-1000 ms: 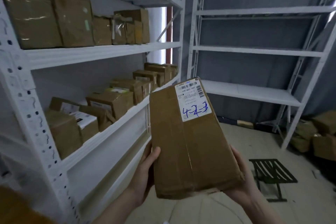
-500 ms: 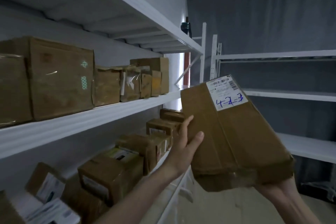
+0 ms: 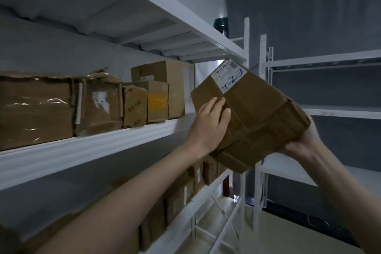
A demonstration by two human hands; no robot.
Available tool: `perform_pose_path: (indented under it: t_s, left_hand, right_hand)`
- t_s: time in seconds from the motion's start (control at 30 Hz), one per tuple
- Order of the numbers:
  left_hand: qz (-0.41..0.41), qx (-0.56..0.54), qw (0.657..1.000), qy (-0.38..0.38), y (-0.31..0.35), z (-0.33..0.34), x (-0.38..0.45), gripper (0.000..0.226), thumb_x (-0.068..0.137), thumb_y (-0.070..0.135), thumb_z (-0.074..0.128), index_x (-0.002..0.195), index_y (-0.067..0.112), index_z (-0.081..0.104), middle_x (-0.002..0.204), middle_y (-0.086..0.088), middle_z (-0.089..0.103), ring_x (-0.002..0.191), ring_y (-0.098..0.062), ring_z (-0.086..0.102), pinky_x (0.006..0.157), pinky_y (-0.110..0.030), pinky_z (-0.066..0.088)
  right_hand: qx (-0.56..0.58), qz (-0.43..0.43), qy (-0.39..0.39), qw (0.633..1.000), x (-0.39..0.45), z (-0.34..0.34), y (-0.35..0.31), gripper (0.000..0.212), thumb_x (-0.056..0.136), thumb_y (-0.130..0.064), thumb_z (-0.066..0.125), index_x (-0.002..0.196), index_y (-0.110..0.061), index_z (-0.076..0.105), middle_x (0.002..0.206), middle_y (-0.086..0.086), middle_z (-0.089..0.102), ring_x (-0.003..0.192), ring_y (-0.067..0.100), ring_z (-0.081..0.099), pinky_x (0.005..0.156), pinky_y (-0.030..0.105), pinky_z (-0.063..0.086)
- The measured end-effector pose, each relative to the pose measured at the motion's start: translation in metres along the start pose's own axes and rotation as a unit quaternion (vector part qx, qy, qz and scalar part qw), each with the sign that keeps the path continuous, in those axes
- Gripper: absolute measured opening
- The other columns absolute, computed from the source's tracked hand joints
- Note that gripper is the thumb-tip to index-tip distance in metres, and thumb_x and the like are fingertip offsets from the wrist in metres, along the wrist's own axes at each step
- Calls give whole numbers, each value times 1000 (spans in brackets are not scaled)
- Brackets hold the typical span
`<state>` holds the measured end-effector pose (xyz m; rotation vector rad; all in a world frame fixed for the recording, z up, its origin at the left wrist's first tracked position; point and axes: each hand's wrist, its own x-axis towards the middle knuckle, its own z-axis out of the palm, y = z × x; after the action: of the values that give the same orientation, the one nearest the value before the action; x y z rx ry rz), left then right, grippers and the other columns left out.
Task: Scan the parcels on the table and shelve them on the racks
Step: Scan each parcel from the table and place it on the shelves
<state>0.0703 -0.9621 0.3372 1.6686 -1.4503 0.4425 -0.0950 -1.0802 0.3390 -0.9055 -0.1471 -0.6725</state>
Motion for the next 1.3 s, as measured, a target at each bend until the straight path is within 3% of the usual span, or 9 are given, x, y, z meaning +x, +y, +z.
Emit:
perform_pose_path:
  t_s: [0.1, 0.27, 0.4, 0.47, 0.57, 0.67, 0.83, 1.03, 1.3]
  left_hand:
    - [13, 52, 999, 6, -19, 13, 47, 47, 105, 35, 26, 149, 19, 30, 153, -1, 32, 138, -18, 33, 113, -36, 31]
    - [-21, 125, 991, 36, -43, 23, 103, 47, 105, 21, 27, 151, 12, 24, 151, -7, 32, 133, -24, 39, 109, -38, 36]
    - [-98, 117, 986, 64, -59, 19, 129, 36, 105, 30, 26, 95, 16, 59, 98, -6, 60, 101, -28, 55, 86, -35, 39]
    - [-121, 101, 983, 90, -65, 17, 131, 51, 98, 57, 22, 73, 21, 48, 79, -1, 55, 80, -21, 56, 76, -36, 42]
    - [-148, 129, 976, 93, -75, 20, 134, 84, 77, 85, 19, 102, 12, 54, 105, -4, 60, 96, -20, 59, 88, -39, 50]
    - [-143, 195, 961, 137, -79, 21, 139, 87, 86, 75, 29, 145, 12, 34, 144, -6, 43, 130, -19, 43, 108, -43, 40]
    - [-56, 341, 911, 225, -74, 27, 136, 64, 100, 34, 45, 152, 14, 12, 154, -7, 20, 132, -17, 37, 102, -25, 33]
    - [-53, 600, 767, 219, -90, 27, 138, 54, 97, 32, 47, 146, 11, 35, 154, -18, 27, 143, -32, 26, 112, -58, 26]
    - [-47, 654, 746, 118, -110, 14, 77, 53, 89, 25, 63, 138, 12, 48, 154, -18, 29, 145, -29, 22, 116, -53, 15]
  right_hand:
    - [-45, 49, -16, 998, 68, -22, -24, 17, 86, -37, 57, 86, -22, 63, 89, 2, 65, 81, 17, 63, 86, 37, 52]
    - [-119, 155, -117, 974, 186, -33, -52, 44, 98, -37, 34, 76, -13, 64, 73, 6, 67, 70, 17, 66, 67, 33, 57]
    - [-93, 170, -374, 907, 272, -51, -45, 64, 99, -30, 8, 136, 17, 30, 142, 39, 30, 136, 42, 31, 116, 44, 16]
    - [-162, 191, -358, 900, 293, -34, -36, 47, 97, -28, 33, 106, 10, 59, 107, 34, 61, 105, 38, 61, 96, 42, 47]
    - [-215, 210, -282, 911, 310, -14, -35, 25, 85, -34, 59, 73, -13, 64, 71, 5, 66, 64, 17, 66, 58, 31, 57]
    - [-245, 184, -260, 916, 320, -11, -24, 39, 92, -44, 49, 91, -11, 69, 92, 12, 71, 78, 24, 70, 66, 38, 58]
    - [-180, 135, -290, 930, 320, -37, 11, 71, 84, -72, 33, 133, -24, 47, 127, 12, 59, 116, 32, 57, 89, 53, 47]
    - [-279, -34, -322, 904, 314, -39, 62, 44, 92, -36, 55, 133, -34, 40, 121, -9, 59, 109, 9, 60, 84, 24, 55]
    - [-388, -207, -218, 871, 301, -41, 116, 43, 99, -28, 45, 141, -21, 37, 132, -6, 49, 114, 9, 52, 98, 34, 46]
